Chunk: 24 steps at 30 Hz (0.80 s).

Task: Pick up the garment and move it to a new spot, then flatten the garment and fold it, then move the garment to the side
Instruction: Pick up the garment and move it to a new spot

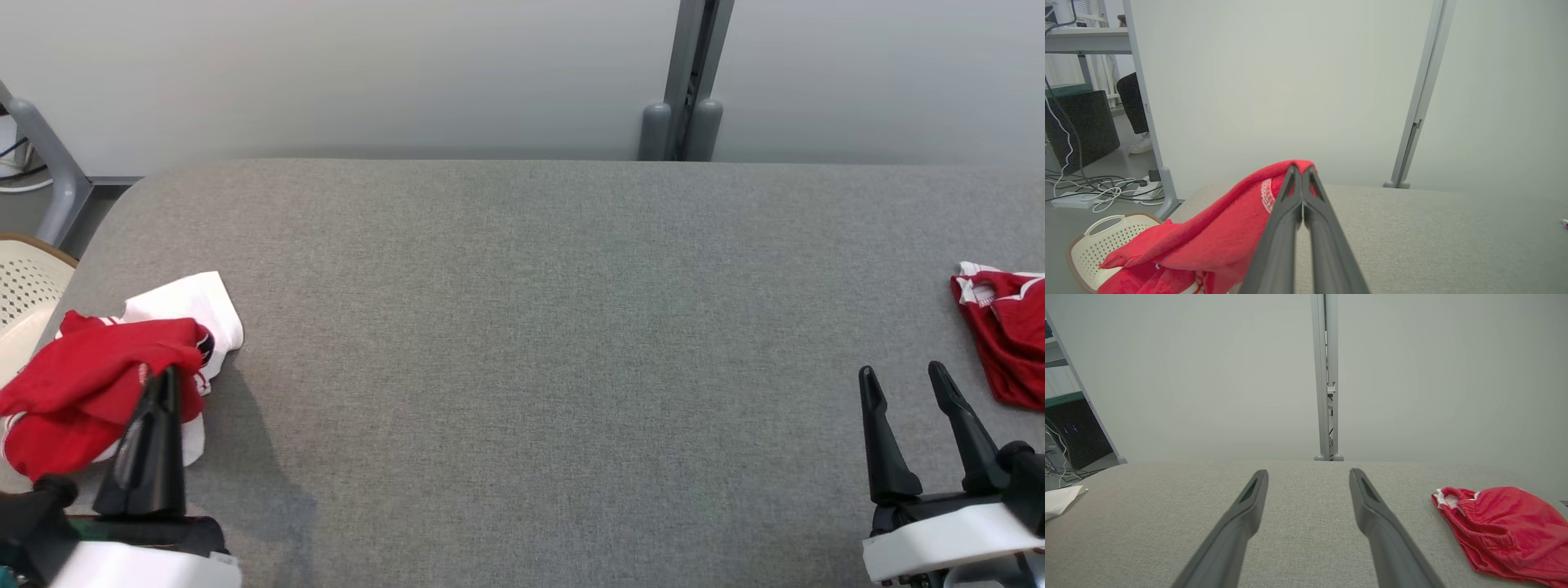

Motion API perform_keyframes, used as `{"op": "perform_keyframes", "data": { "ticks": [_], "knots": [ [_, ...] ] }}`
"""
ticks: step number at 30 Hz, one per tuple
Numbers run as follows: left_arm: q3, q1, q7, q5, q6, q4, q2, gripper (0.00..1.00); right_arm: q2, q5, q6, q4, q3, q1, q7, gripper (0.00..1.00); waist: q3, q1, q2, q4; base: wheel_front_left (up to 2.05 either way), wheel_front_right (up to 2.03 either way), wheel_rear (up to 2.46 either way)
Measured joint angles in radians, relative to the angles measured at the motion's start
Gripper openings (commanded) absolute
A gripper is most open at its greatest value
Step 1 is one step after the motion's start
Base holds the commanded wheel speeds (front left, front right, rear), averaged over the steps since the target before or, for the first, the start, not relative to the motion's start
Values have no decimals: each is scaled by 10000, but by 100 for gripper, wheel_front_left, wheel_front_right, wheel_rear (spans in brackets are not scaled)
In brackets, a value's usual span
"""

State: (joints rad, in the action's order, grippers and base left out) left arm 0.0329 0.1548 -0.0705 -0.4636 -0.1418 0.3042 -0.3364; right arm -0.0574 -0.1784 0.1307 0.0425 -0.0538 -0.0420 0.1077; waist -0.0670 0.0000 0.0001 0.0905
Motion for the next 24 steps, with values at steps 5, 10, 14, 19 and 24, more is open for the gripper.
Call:
{"op": "perform_keyframes", "data": {
  "ticks": [5, 10, 14, 19, 24],
  "knots": [
    [1016, -542, 272, 167, 357, 466, 186, 0, 29, -77, 0, 113, 82, 232, 44, 100, -380, 0, 0, -250, 0, 0, 0],
    [2010, -2086, 433, 334, 826, 397, 579, 0, 48, -123, 0, 205, 182, 636, 163, 100, -954, 0, 0, -640, 0, 0, 0],
    [2761, -3530, 552, 454, 1340, 17, 915, 0, 71, -245, 0, 198, 316, 1079, 414, 100, -1503, 0, 0, -1132, 0, 0, 0],
    [3841, -5192, 865, 706, 1973, -639, 1417, 0, 73, -640, 0, -48, 683, 1492, 813, 100, -2215, 0, 0, -1934, 0, 0, 0],
    [4671, -6590, 1032, 982, 2313, -1235, 1873, 0, 71, -1062, 0, -500, 920, 1923, 1223, 100, -2952, 0, 0, -2771, 0, 0, 0]
  ]
}}
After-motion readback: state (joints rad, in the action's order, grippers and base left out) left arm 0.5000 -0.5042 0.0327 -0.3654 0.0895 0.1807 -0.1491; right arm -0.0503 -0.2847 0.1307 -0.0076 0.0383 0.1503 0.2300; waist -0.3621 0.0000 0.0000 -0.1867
